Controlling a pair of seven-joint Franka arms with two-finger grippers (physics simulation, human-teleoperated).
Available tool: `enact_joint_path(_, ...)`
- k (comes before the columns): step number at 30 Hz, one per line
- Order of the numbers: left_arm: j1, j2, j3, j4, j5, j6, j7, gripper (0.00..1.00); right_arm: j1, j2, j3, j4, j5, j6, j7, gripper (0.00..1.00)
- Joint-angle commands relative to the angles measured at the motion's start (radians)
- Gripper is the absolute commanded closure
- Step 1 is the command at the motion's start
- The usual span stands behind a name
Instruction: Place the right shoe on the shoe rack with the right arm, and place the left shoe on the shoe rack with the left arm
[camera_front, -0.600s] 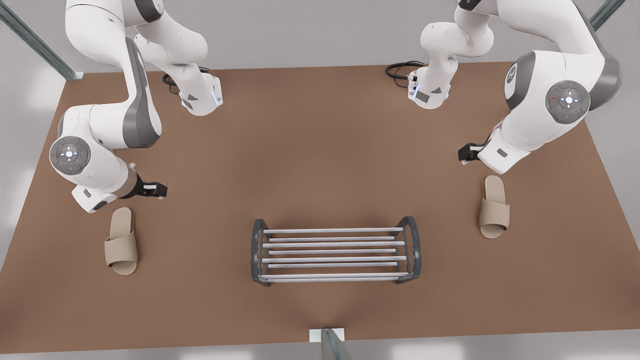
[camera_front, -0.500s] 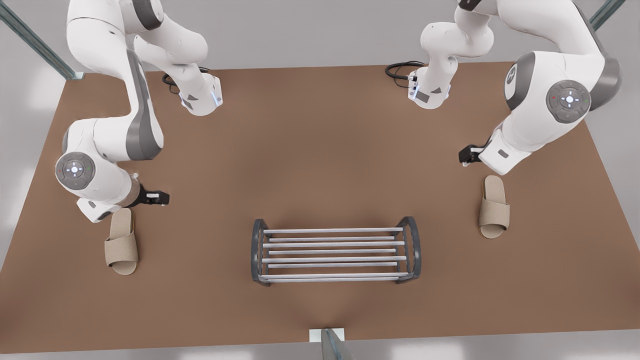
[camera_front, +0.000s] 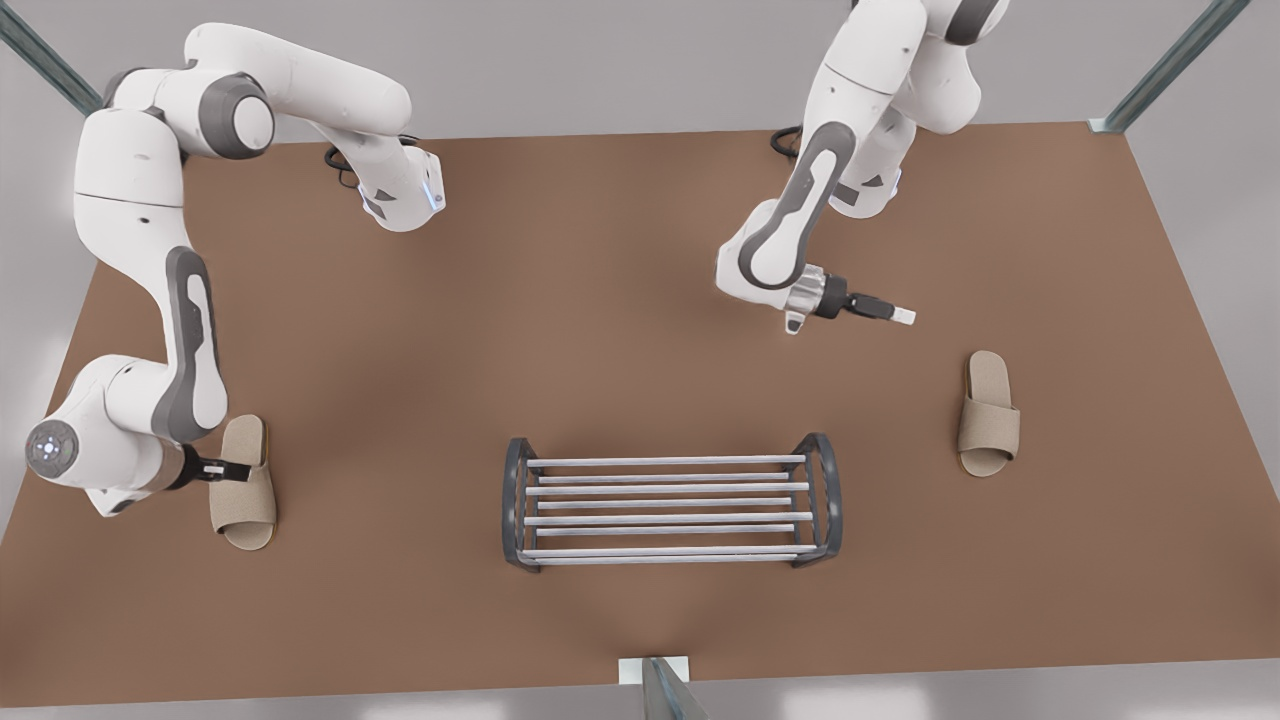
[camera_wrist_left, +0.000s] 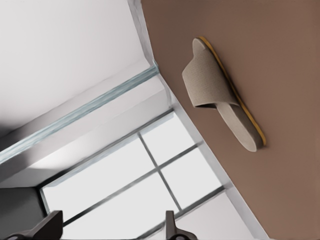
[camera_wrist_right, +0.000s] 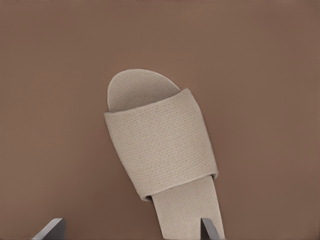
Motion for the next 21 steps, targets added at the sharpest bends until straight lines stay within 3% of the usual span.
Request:
enact_joint_path(1, 0.022, -0.016, 0.035, -0.077, 0.057, 0.643, -1.184, 0.00, -0.016, -0.001, 0.001, 0.002, 0.013, 0.058, -0.572, 0.00)
enact_joint_path(3, 0.030, -0.039, 0.060, -0.103, 0.098, 0.842, -1.862, 0.00, -0.039, 0.001, 0.001, 0.004, 0.013, 0.066, -0.639, 0.00)
enact_joint_path(6, 0.030, -0.022, 0.181, -0.103, 0.212, 0.790, -2.562, 0.00, -0.073, 0.014, 0.001, -0.007, 0.013, 0.109, -0.705, 0.00)
enact_joint_path(7, 0.030, -0.031, 0.195, -0.111, 0.253, 0.715, -2.679, 0.00, -0.077, 0.014, 0.004, -0.021, 0.014, 0.103, -0.734, 0.00)
enact_joint_path(11, 0.032, -0.032, 0.397, -0.160, 0.554, 0.717, -3.207, 0.00, -0.088, 0.016, 0.008, -0.093, 0.034, 0.188, -0.817, 0.00)
enact_joint_path(13, 0.022, -0.029, 0.474, -0.162, 0.713, 0.810, -3.227, 0.00, -0.097, 0.036, 0.010, -0.093, 0.034, 0.245, -0.849, 0.00)
enact_joint_path(14, 0.028, -0.026, 0.475, -0.162, 0.844, 0.898, -3.221, 0.00, -0.096, 0.044, 0.008, -0.084, 0.065, 0.248, -0.877, 0.00)
enact_joint_path(18, 0.035, -0.003, 0.488, -0.160, 1.042, 1.128, -3.149, 0.00, -0.094, 0.065, 0.008, -0.055, 0.100, 0.271, -0.883, 0.00)
enact_joint_path(21, 0.117, 0.024, 0.508, -0.156, 1.115, 1.137, -3.138, 0.00, -0.097, 0.076, 0.008, -0.053, 0.100, 0.307, -0.885, 0.00)
